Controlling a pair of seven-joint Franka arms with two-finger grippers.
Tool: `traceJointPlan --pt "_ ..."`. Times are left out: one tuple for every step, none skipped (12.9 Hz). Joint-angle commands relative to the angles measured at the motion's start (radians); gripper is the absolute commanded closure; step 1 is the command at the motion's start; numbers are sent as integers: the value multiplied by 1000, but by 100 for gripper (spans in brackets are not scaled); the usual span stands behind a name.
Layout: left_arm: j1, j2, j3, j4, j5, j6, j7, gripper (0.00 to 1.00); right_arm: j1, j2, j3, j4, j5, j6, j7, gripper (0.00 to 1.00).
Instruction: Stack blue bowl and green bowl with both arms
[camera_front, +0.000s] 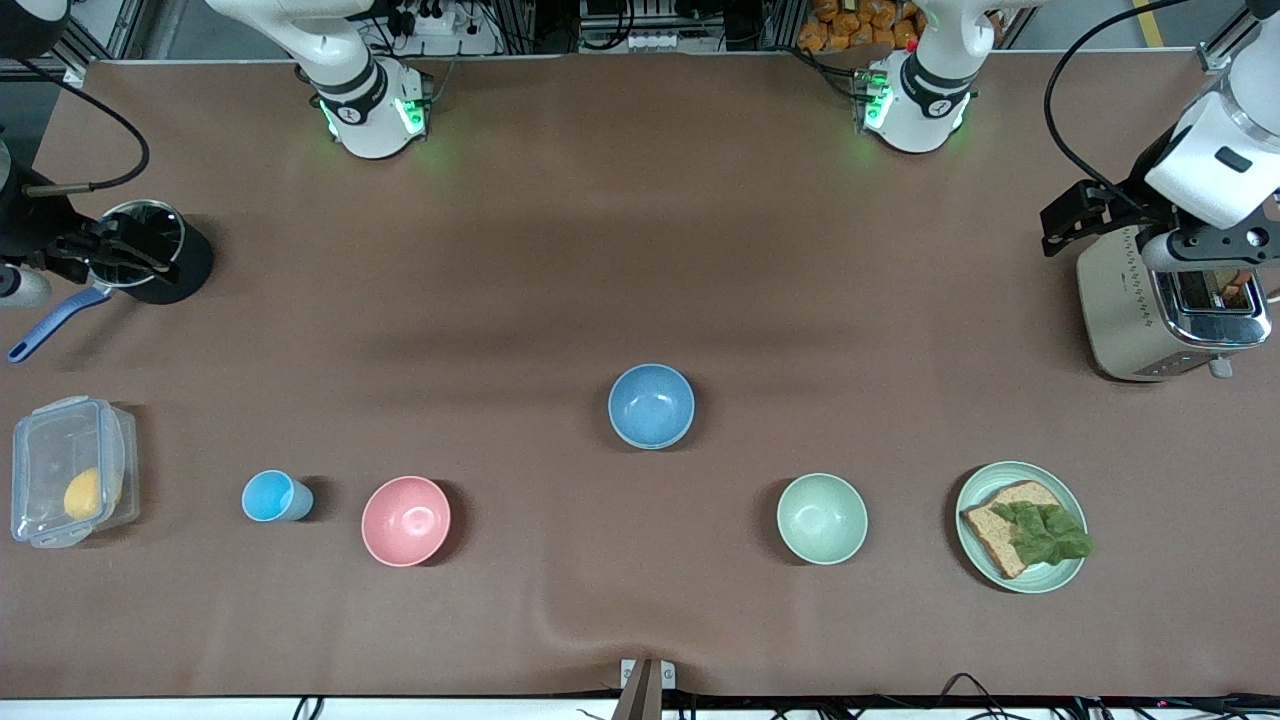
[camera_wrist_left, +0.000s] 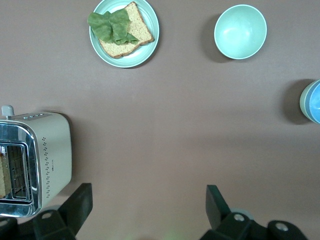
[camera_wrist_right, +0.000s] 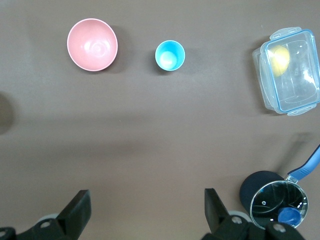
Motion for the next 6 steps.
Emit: traceJointPlan --pt "7 -8 8 6 -7 -12 30 0 21 -39 -17 -29 -9 -18 -17 0" --pt "7 -5 11 9 -9 -12 27 0 18 -42 -17 -27 -9 -23 -45 0" --pt "9 -3 11 29 -18 -12 25 0 15 -43 -19 -27 -9 -23 -65 0" --pt "7 1 11 48 -18 -12 24 0 9 -47 -19 -27 -9 -23 -68 0" --pt "7 1 11 49 -16 -12 24 0 9 -48 -19 -27 -9 -23 -68 0" --pt "7 1 11 49 -16 -12 24 0 10 -48 -19 -27 -9 -28 -67 0"
